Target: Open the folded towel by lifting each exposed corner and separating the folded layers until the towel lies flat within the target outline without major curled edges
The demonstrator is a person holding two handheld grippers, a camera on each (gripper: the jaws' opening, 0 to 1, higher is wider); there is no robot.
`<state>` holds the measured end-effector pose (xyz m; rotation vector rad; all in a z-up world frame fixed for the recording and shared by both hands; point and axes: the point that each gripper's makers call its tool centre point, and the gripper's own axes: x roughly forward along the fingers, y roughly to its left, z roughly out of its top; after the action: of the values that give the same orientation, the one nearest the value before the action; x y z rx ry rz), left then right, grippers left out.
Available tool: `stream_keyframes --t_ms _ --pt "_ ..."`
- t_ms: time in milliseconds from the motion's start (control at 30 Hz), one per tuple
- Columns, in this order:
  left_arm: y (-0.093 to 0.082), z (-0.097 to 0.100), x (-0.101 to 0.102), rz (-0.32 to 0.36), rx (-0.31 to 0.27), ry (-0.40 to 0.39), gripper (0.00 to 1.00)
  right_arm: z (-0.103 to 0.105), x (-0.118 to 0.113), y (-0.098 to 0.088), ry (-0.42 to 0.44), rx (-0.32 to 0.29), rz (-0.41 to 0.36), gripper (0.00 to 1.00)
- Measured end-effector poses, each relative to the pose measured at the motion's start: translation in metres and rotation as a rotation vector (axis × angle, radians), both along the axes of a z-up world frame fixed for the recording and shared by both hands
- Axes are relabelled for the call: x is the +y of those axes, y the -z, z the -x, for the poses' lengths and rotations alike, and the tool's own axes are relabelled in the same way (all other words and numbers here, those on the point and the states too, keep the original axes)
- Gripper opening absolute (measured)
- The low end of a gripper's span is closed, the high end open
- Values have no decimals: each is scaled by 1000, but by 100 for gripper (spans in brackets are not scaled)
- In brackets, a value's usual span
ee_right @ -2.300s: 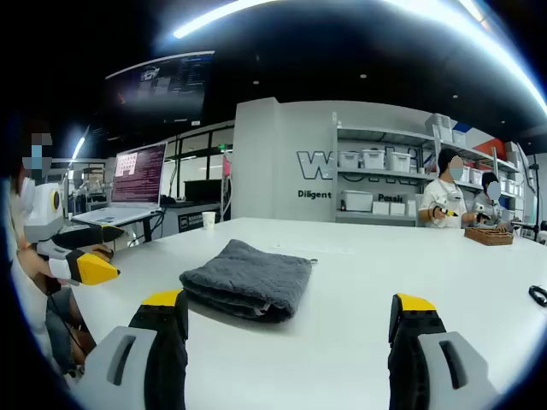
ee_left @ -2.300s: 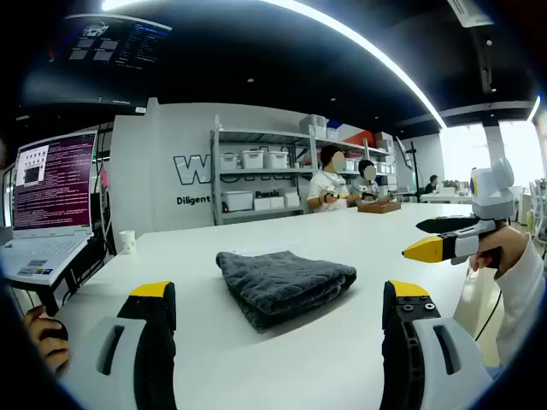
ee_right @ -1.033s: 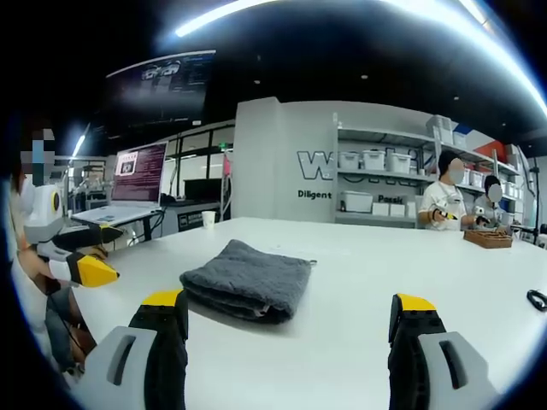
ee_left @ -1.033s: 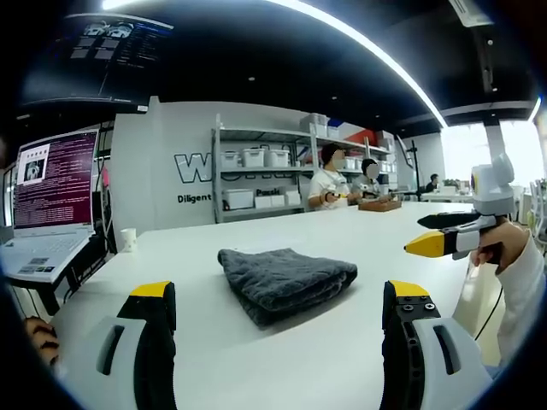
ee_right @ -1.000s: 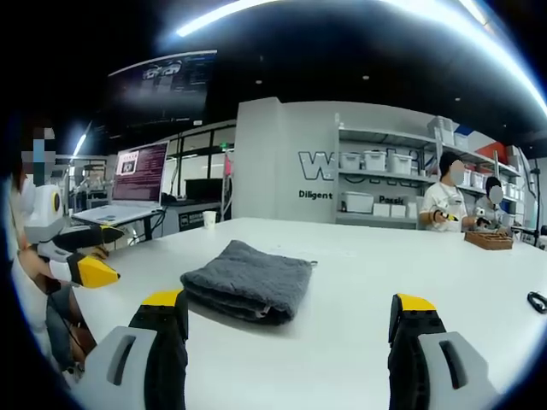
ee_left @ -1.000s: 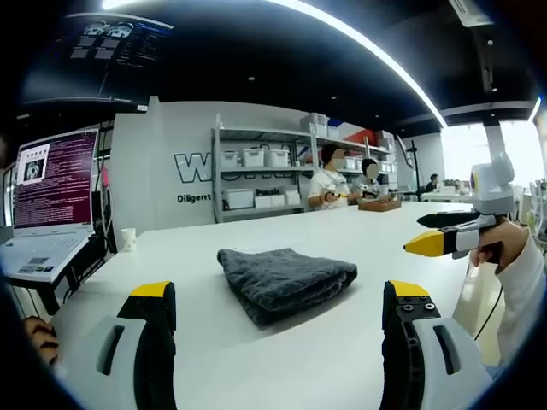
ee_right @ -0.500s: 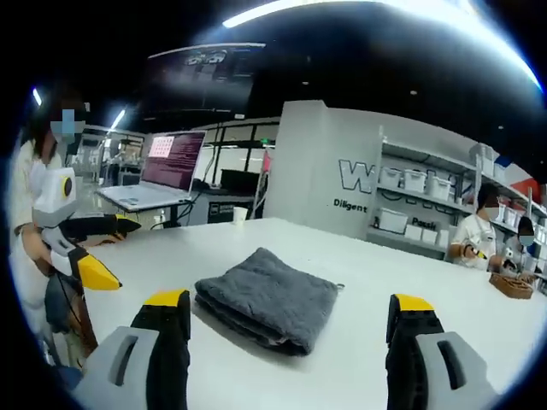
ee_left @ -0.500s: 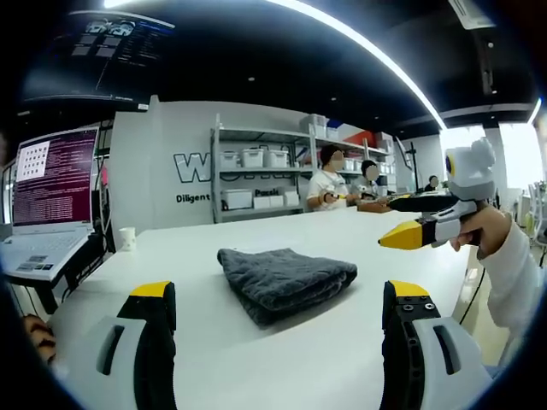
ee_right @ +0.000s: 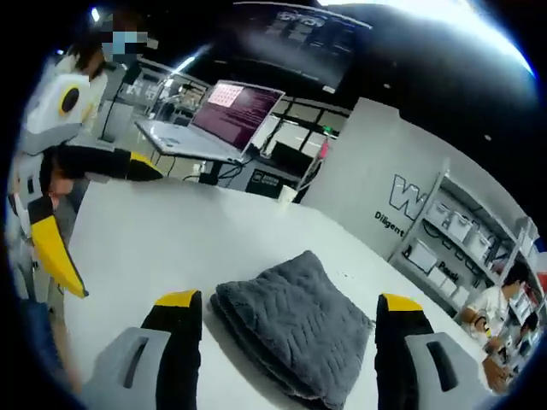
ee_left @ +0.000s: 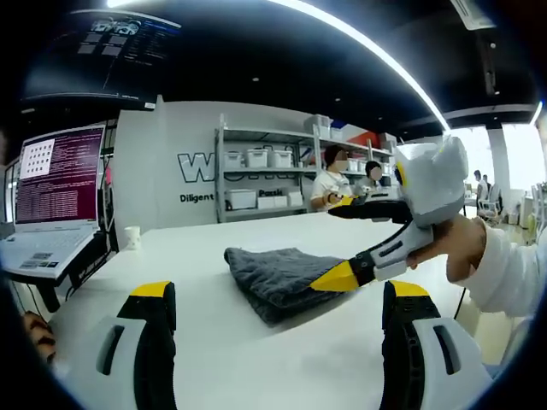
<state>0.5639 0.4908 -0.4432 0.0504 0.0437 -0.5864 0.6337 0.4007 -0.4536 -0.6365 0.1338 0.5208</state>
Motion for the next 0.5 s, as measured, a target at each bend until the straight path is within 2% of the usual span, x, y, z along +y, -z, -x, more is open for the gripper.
stream_keyframes --t_ms 167,300,500 --pt "-1 0 6 10 -3 -8 99 -8 26 21 -42 17 53 75" --pt "-1 -1 10 15 -4 -13 99 -14 33 37 -49 23 126 71" --pt "0 -2 12 21 -2 -14 99 -14 41 48 -68 40 139 60"
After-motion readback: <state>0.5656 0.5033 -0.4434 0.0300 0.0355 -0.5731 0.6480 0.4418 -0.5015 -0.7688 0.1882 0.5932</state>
